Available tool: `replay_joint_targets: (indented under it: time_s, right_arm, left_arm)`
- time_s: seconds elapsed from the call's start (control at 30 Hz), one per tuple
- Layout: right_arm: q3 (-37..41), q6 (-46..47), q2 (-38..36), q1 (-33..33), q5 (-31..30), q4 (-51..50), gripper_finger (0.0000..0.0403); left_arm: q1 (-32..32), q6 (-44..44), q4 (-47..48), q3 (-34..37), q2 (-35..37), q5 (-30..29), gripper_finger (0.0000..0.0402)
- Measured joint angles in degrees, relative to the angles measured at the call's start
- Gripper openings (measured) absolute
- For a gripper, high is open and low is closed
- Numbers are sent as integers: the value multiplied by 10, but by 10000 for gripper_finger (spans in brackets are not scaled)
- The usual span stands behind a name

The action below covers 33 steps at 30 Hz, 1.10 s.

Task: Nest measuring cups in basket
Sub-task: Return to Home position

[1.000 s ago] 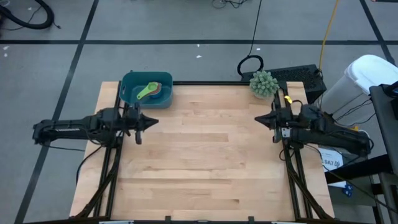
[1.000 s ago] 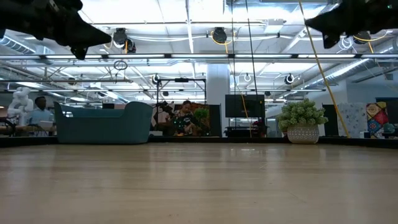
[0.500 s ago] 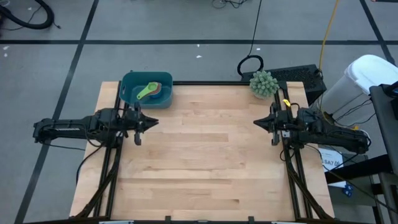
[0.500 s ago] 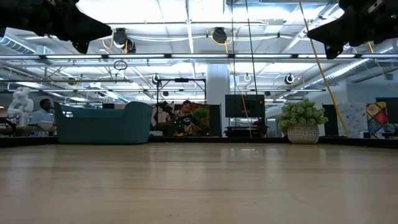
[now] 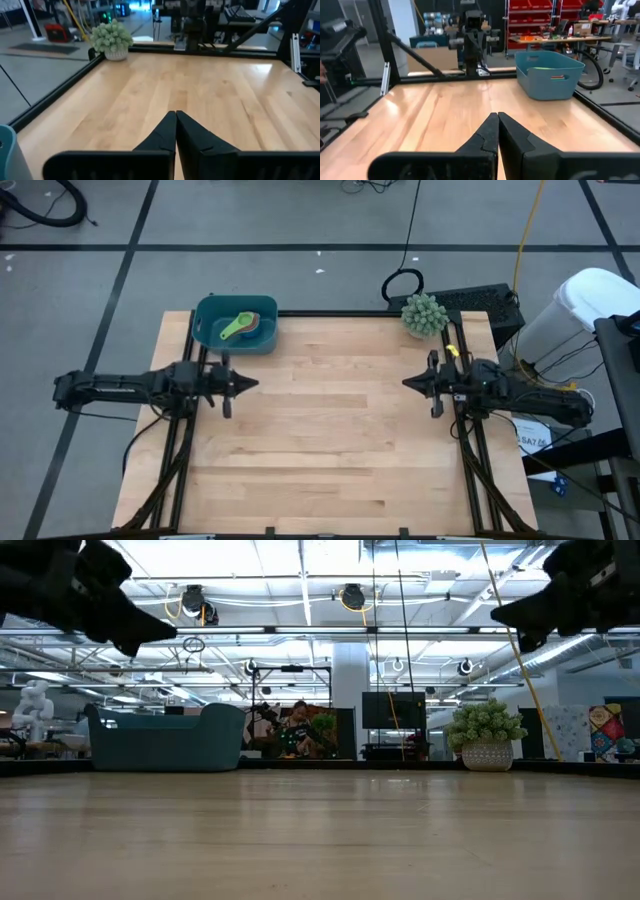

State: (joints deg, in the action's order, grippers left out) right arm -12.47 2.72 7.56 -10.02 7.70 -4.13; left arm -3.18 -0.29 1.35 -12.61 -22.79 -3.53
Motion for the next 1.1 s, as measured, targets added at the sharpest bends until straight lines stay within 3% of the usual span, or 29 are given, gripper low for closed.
replay_joint_targets:
  time_s: [0.17,0.63,0.87,1.0,1.1]
  right_arm:
    - [54,20,-10,0,0,73,0]
    - [110,50,-12,0,9,77,0]
    - [112,11,-12,0,14,96,0]
    - [112,22,-12,0,14,95,0]
    - [113,29,-12,0,14,97,0]
  left_arm:
    - [0,-3,-76,56,0,0,6]
    - [0,-20,-75,109,0,-2,6]
    - [0,-35,-91,118,0,-1,19]
    - [0,-21,-90,118,0,-1,5]
    - [0,-16,-90,118,0,-1,16]
